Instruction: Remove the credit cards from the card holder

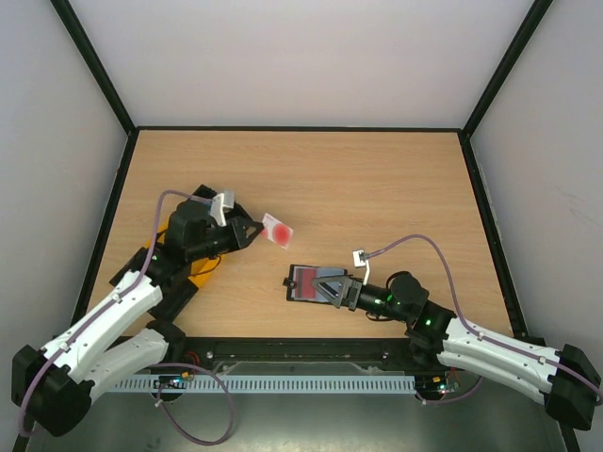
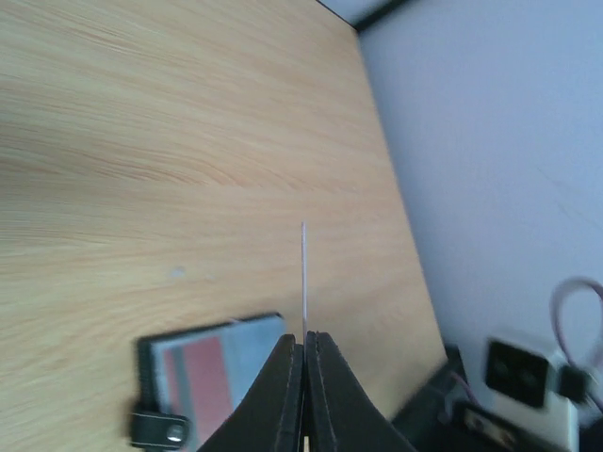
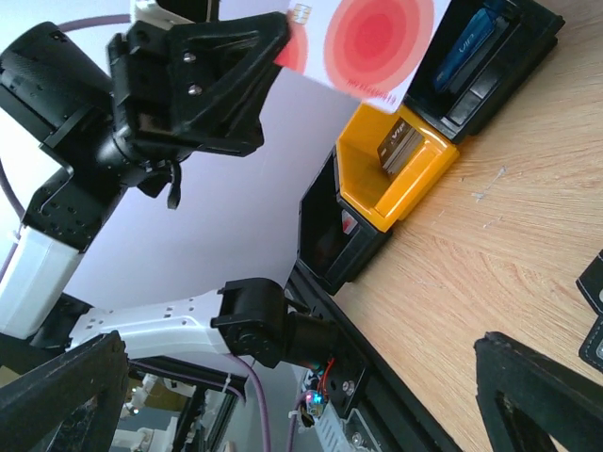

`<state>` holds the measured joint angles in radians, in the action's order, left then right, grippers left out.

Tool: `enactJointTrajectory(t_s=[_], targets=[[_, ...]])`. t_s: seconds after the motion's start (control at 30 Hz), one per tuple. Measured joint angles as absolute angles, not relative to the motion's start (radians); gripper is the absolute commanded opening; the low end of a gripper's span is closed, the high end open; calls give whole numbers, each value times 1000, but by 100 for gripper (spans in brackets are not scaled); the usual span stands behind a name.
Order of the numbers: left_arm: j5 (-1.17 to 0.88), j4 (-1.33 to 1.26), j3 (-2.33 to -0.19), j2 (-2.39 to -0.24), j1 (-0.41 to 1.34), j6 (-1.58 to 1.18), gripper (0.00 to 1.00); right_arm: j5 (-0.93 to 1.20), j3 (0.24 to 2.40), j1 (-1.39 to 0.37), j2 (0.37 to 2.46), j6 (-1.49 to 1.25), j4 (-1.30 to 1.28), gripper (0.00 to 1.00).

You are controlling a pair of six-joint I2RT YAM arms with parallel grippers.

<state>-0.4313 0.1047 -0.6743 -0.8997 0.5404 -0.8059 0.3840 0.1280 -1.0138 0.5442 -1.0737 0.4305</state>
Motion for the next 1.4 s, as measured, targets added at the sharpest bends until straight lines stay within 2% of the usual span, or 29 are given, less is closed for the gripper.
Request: enactJointTrajectory(t_s=[0.27,0.53,0.83,1.2,1.4], targets=[[-141,275,-674,-858,422,-898,3,384,128,-1014,537,-1069,420,98],[238,426,-666,-706,376,-1027,3,384,128,-1014,525,-1061,381,98],[552,655,-667,-641,315,-1177,3,384,128,-1014,524,-1057,349,98],[640,821,-669,-621,122,-1239,2,383,128,-1014,569,-1054,344,98],[653,871,-669,-613,81,-1261,2,383,128,-1014,572,-1050,340,98]])
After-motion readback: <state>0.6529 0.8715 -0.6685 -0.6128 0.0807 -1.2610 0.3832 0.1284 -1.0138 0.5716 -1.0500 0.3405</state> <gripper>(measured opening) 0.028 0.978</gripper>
